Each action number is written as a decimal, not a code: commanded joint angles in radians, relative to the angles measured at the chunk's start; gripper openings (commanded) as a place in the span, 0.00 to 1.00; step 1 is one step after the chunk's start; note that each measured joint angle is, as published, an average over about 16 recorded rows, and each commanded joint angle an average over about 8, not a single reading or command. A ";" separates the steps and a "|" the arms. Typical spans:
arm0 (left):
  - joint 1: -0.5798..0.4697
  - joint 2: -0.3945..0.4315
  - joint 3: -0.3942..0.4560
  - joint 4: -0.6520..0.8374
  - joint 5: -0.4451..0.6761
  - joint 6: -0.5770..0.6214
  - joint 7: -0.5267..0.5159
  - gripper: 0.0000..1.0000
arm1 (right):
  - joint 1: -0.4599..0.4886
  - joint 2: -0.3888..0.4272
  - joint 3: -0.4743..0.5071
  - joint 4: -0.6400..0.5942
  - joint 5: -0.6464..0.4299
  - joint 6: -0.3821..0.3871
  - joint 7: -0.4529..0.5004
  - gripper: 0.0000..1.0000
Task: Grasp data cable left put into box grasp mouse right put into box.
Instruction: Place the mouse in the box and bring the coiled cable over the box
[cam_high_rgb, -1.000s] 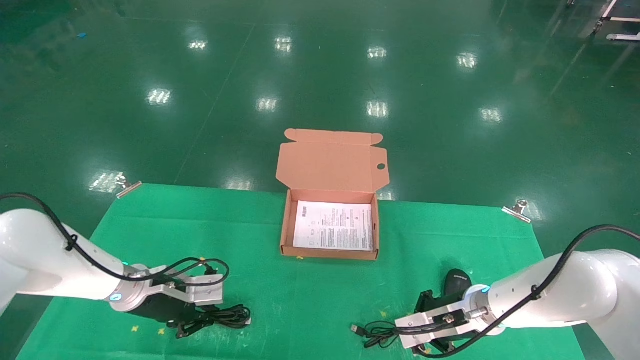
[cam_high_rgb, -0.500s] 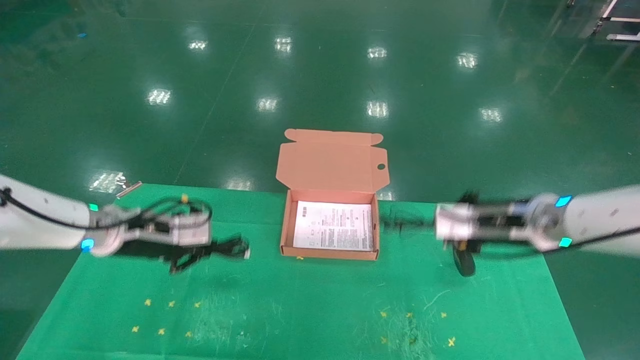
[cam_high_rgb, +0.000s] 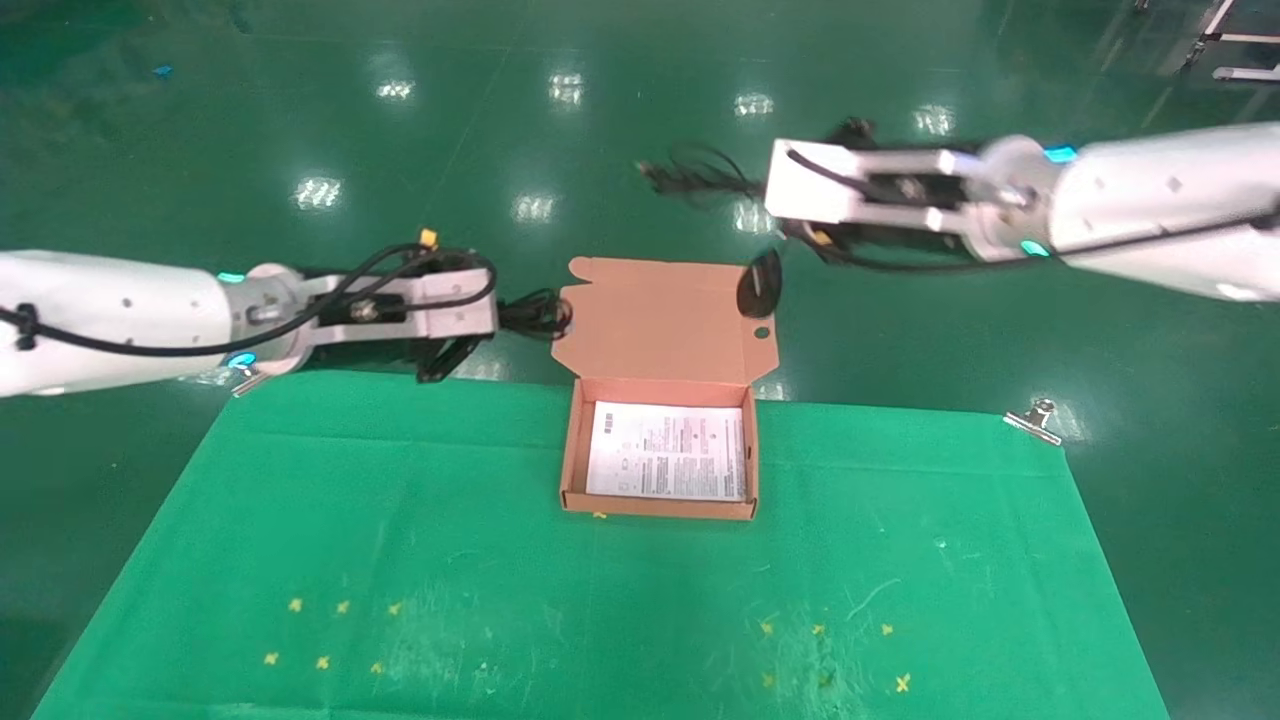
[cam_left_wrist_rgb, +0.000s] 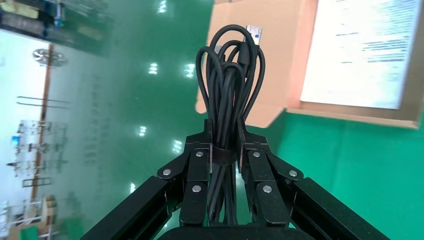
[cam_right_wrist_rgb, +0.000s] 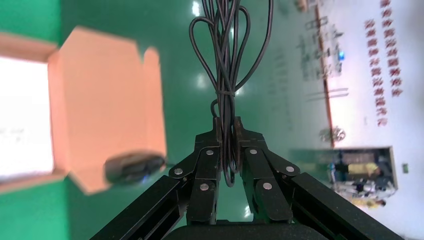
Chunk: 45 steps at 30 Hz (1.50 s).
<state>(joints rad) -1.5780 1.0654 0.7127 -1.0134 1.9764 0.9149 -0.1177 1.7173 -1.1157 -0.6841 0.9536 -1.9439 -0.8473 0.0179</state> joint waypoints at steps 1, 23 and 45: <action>-0.002 0.010 0.002 -0.012 0.015 -0.015 -0.008 0.00 | 0.019 -0.029 0.002 -0.026 0.007 0.015 -0.018 0.00; -0.075 0.081 0.000 0.045 0.120 -0.100 -0.070 0.00 | 0.115 -0.165 0.034 -0.241 0.114 0.068 -0.193 0.00; 0.049 0.015 0.041 -0.075 0.320 0.001 -0.315 0.00 | 0.017 -0.238 -0.026 -0.354 0.149 0.085 -0.230 0.00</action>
<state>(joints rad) -1.5300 1.0789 0.7527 -1.0878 2.2915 0.9171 -0.4292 1.7331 -1.3499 -0.7151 0.6051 -1.7913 -0.7613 -0.2107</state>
